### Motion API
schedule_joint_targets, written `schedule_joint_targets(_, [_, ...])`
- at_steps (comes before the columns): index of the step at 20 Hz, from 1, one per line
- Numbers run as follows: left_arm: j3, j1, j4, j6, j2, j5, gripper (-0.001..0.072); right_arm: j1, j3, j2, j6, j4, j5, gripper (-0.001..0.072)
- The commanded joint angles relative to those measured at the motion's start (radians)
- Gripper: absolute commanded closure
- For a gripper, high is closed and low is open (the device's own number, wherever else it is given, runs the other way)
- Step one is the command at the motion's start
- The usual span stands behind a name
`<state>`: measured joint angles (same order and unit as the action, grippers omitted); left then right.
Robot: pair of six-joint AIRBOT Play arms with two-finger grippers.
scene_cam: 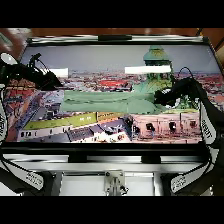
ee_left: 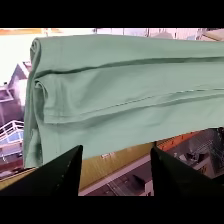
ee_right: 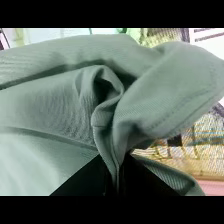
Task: Fold the shirts.
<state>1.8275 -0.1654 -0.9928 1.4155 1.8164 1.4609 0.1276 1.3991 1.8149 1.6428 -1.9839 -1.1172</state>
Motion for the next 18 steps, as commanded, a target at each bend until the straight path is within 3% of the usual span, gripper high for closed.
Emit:
schedule_joint_targets(1, [0.0,0.01,0.0,0.0,-0.002,0.0,0.0199,-0.006,0.0,-0.018,0.035,-0.054,-0.014,0.0649])
schedule_joint_targets(3, [0.0,0.025,0.019,0.0,-0.002,-0.001,0.0224,-0.006,0.0,-0.083,0.049,-0.055,-0.013,0.0649])
schedule_joint_targets(4, [0.0,0.037,0.037,0.0,-0.002,-0.002,0.0278,-0.006,0.0,-0.122,0.048,-0.055,-0.013,0.0649])
schedule_joint_targets(7, [-0.003,0.121,0.089,-0.008,0.003,-0.011,0.0567,-0.006,0.0,-0.249,0.032,-0.055,-0.048,0.0649])
schedule_joint_targets(9, [-0.02,0.214,0.104,-0.016,0.003,-0.065,0.0674,-0.006,0.0,-0.328,0.001,-0.055,-0.098,0.0649])
schedule_joint_targets(18, [-0.11,0.588,0.104,-0.013,0.006,-0.301,0.0675,-0.006,0.0,-0.662,-0.12,-0.079,-0.298,0.0649])
